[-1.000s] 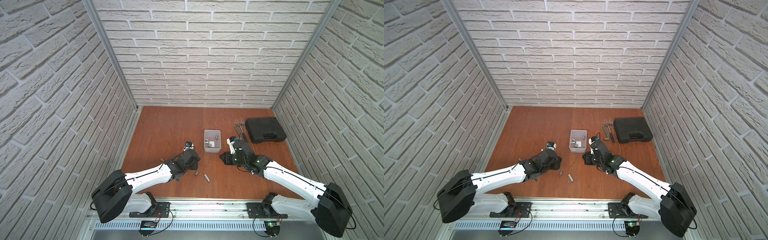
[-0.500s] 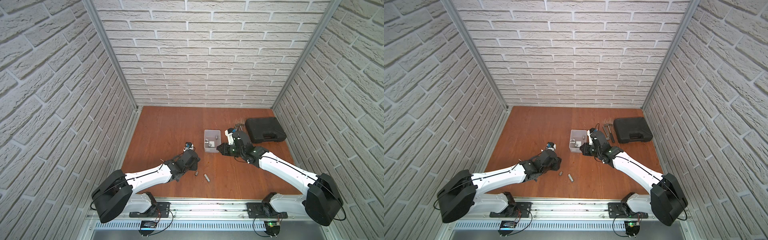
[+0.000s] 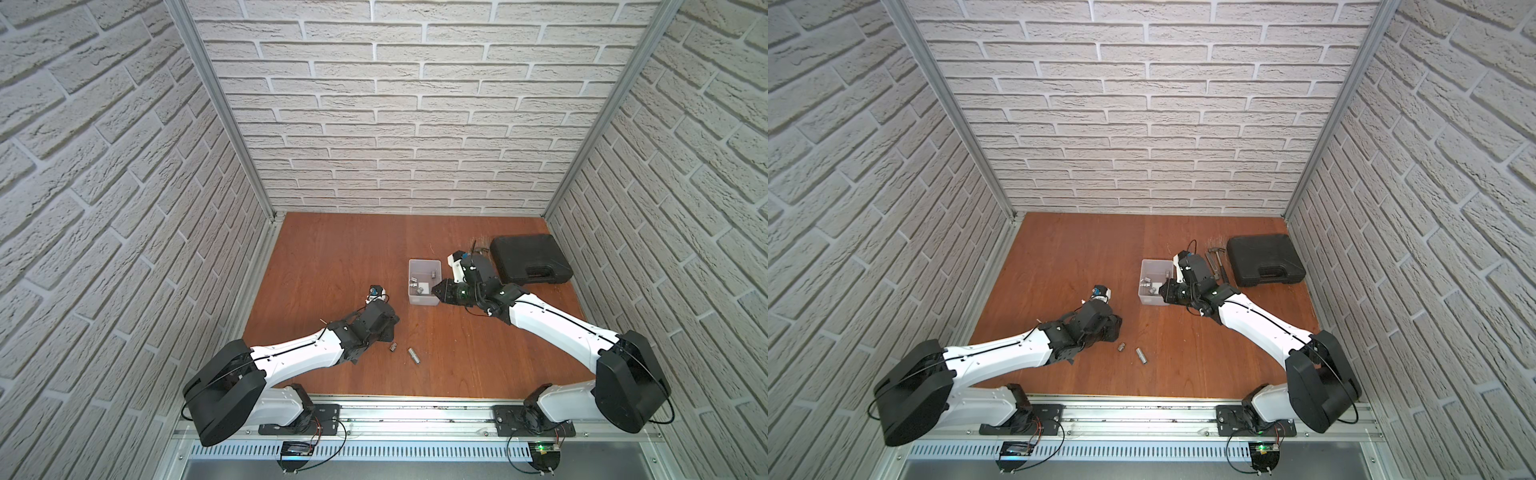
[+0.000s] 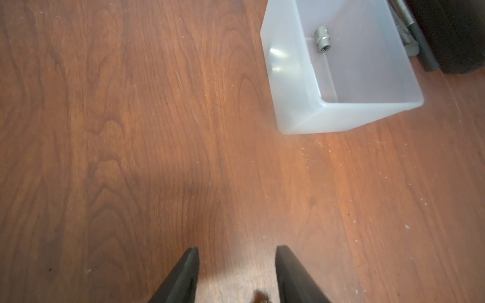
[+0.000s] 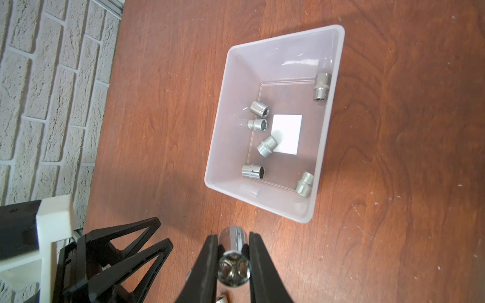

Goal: Put the socket on the desktop into the storage box
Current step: Place the socket head in the storage box.

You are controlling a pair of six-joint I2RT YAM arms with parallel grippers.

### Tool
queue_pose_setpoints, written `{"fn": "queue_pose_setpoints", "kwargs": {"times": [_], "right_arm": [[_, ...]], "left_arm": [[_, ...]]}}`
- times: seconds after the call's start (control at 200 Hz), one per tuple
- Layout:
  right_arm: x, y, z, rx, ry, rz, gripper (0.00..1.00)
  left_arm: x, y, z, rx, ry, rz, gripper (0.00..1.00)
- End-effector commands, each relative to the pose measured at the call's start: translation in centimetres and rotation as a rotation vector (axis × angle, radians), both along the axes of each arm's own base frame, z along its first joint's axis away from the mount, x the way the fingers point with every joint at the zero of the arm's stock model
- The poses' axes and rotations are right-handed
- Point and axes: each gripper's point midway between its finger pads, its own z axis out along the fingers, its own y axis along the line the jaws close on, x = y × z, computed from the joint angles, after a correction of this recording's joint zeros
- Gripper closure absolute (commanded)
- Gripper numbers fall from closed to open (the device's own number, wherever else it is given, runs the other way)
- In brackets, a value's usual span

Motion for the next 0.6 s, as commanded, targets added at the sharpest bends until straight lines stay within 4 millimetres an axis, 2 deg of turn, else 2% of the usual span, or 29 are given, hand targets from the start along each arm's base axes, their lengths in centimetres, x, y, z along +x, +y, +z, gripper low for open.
{"fn": "queue_pose_setpoints", "kwargs": {"times": [0.0,0.32,0.595], "right_arm": [[1.8,0.6,1.6,0.016,-0.062,0.013,0.98],[4.2,1.0,1.1,-0.008,-0.045,0.008,0.98],[5.1,1.5,0.2,-0.009,-0.024,0.008,0.98]], "left_arm": [[0.2,-0.1,-0.1,-0.035,-0.004,0.008,0.47],[0.2,0.1,-0.2,-0.036,-0.004,0.01,0.47],[0.5,0.0,0.0,-0.049,-0.005,0.005,0.47]]}}
